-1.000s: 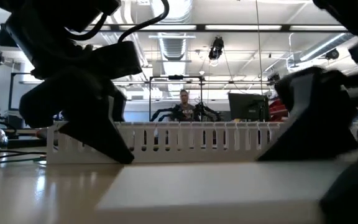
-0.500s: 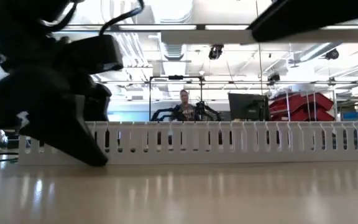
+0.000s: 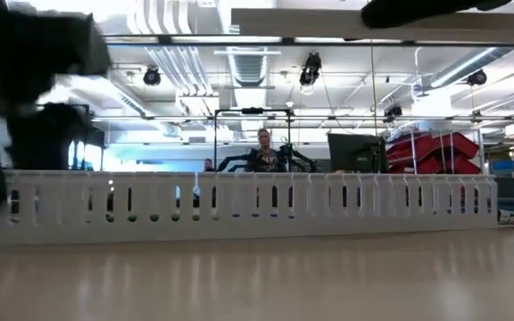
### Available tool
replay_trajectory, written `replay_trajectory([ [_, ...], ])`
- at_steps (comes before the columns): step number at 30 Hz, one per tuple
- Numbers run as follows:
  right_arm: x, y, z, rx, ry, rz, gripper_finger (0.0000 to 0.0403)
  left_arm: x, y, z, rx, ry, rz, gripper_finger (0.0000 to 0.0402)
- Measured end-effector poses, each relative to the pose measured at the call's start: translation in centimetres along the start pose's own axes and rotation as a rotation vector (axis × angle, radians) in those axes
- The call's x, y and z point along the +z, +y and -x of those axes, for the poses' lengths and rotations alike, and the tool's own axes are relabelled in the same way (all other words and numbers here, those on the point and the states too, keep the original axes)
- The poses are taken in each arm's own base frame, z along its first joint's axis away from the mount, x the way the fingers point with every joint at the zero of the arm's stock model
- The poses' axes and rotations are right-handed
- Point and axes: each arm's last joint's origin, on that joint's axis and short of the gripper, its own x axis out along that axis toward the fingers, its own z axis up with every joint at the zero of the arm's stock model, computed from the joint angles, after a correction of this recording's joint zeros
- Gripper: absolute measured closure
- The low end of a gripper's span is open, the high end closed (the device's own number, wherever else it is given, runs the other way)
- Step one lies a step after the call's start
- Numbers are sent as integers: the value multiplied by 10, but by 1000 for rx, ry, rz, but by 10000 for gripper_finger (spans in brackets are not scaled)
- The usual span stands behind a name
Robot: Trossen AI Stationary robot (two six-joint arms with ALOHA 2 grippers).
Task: Ziptie cables
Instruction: Close the white cable duct cover
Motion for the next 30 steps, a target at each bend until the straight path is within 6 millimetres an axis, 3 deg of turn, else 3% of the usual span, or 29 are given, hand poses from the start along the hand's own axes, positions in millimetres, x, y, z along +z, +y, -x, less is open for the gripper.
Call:
replay_trajectory([
  [4, 0, 0, 0, 12, 0, 19, 183, 12, 1, 25, -16, -152, 34, 93],
  [9, 0, 0, 0, 17, -3, 28, 183, 25, 0, 27, 56, -339, -6, 93],
  [19, -1, -2, -3, 20, 2, 48, 183, 59, -1, -14, -23, -496, 7, 77],
  [30, -4, -4, -5, 36, 14, 40, 183, 84, 5, -55, 1, -536, 36, 59],
])
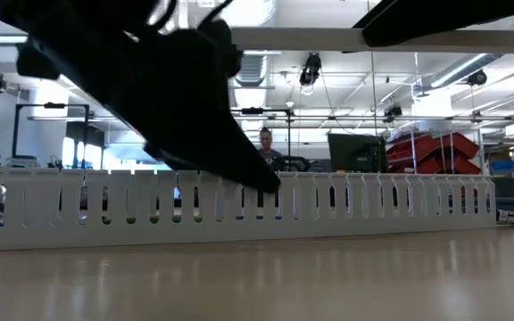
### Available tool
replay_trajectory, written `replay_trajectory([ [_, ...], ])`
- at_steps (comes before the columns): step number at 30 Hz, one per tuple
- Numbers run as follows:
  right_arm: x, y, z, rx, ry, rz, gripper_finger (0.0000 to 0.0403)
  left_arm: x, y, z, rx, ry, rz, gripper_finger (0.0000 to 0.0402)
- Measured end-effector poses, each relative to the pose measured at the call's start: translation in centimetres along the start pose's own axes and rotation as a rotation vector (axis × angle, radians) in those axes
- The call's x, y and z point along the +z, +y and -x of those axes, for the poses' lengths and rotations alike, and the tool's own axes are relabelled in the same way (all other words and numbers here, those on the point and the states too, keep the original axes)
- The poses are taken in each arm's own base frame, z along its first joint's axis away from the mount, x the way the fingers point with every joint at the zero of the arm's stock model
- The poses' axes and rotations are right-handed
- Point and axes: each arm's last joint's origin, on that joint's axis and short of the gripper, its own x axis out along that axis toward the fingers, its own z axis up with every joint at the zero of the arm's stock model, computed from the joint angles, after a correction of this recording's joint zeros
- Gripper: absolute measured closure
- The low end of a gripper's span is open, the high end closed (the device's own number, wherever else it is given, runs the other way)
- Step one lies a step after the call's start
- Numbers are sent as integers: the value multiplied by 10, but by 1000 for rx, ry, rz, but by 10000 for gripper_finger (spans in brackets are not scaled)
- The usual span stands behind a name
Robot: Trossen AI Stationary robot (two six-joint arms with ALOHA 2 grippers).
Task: Ziptie cables
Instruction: Close the white cable duct cover
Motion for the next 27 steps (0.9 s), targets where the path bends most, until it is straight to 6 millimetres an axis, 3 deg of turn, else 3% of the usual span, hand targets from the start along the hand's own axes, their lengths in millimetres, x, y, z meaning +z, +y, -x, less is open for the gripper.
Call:
replay_trajectory([
  [5, -2, 0, 0, 0, 1, -6, 183, -7, -3, -22, 26, 33, -5, 68],
  [10, -3, 0, 0, 4, 1, -10, 183, -10, -9, -36, 11, 44, 12, 101],
  [19, -9, -1, 5, 3, 56, 14, 183, -30, -11, -31, 5, 199, -64, 203],
  [22, -9, -1, 5, 22, 56, -19, 184, -39, -19, -25, -27, 256, -106, 197],
  [27, -22, 6, -3, 38, 86, -39, 184, -50, -31, -17, -28, 271, -152, 127],
])
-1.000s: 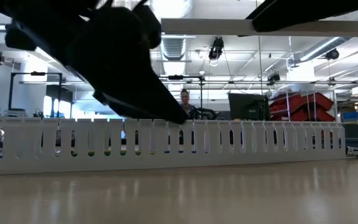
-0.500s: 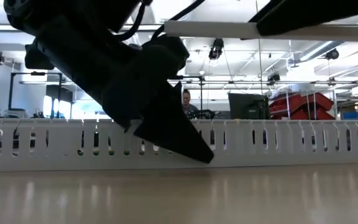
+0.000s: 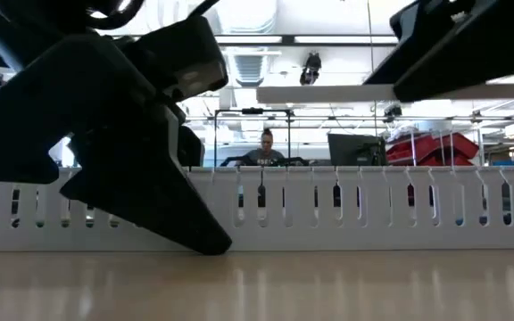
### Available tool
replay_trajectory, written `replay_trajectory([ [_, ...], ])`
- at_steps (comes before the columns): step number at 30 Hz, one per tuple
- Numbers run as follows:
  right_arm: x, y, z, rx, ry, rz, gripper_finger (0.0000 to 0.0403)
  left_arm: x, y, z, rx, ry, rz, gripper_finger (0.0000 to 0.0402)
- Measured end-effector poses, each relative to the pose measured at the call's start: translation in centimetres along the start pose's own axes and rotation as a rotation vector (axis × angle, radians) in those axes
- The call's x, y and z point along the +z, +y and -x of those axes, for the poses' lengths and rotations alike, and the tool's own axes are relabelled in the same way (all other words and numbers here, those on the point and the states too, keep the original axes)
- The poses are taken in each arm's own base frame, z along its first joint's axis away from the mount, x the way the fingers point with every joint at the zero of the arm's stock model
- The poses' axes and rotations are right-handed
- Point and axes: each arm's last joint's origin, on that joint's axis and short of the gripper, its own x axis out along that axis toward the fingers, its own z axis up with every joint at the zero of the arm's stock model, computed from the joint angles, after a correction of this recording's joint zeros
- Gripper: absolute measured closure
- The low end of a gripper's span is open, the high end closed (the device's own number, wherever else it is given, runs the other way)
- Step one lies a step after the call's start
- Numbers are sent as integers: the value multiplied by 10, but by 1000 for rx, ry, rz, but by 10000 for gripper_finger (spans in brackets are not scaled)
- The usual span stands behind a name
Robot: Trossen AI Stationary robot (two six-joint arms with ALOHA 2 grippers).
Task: Ziptie cables
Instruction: Close the white cable duct cover
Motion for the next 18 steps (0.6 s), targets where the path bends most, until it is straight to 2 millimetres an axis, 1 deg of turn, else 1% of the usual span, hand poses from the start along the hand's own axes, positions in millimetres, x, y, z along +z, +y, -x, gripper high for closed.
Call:
replay_trajectory([
  [3, -3, 8, -9, 35, -16, -16, 184, -3, -4, 2, 18, -11, -5, 102],
  [7, -6, 14, -17, 43, -24, -14, 184, -4, -5, 2, 23, -8, 6, 102],
  [14, -16, 14, -34, 15, 24, -2, 184, -4, -5, 2, 28, -13, -10, 147],
  [18, -15, 11, -36, 0, 22, -11, 184, -5, -7, 3, 26, -12, -64, 177],
])
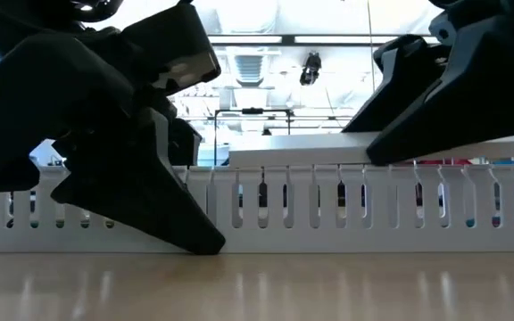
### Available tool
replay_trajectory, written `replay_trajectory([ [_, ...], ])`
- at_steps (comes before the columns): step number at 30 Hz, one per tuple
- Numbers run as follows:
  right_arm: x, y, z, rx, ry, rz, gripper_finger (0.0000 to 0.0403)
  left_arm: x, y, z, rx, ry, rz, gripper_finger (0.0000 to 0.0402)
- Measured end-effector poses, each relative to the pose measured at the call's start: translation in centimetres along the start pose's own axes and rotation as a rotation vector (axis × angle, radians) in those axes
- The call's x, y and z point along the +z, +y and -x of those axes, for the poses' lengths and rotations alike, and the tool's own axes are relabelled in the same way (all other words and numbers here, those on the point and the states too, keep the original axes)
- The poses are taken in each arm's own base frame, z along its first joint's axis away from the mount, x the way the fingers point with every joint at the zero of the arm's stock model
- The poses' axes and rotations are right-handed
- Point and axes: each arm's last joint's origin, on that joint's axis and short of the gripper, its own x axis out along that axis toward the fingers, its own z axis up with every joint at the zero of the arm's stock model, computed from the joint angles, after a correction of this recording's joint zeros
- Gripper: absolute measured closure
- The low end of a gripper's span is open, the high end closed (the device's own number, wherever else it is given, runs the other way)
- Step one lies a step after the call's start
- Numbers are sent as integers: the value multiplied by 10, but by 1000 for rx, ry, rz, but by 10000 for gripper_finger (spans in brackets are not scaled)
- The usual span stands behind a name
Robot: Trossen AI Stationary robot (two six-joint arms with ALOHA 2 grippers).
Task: Ziptie cables
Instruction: Close the white cable duct cover
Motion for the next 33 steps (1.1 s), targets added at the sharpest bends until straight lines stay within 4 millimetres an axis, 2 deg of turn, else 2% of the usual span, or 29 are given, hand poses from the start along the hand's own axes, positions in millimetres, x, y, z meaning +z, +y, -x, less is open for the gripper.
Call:
replay_trajectory([
  [4, 1, -1, 1, -1, -2, 25, 184, -1, -1, 1, 1, -1, -19, 183],
  [11, 4, 0, 1, 37, -19, -2, 184, -1, -1, 1, 9, -4, 1, 154],
  [15, 5, 2, 1, 44, -38, -28, 184, -1, -1, 1, 10, -4, 9, 169],
  [18, -2, 5, -5, 37, -12, -21, 184, -1, -1, 1, 10, -3, 9, 179],
  [26, -8, 6, -11, -29, -4, -19, 184, -1, -1, 1, 9, -3, 5, 160],
  [33, -5, -1, -13, -34, 11, 15, 184, -4, -2, -2, 2, 9, -18, 183],
])
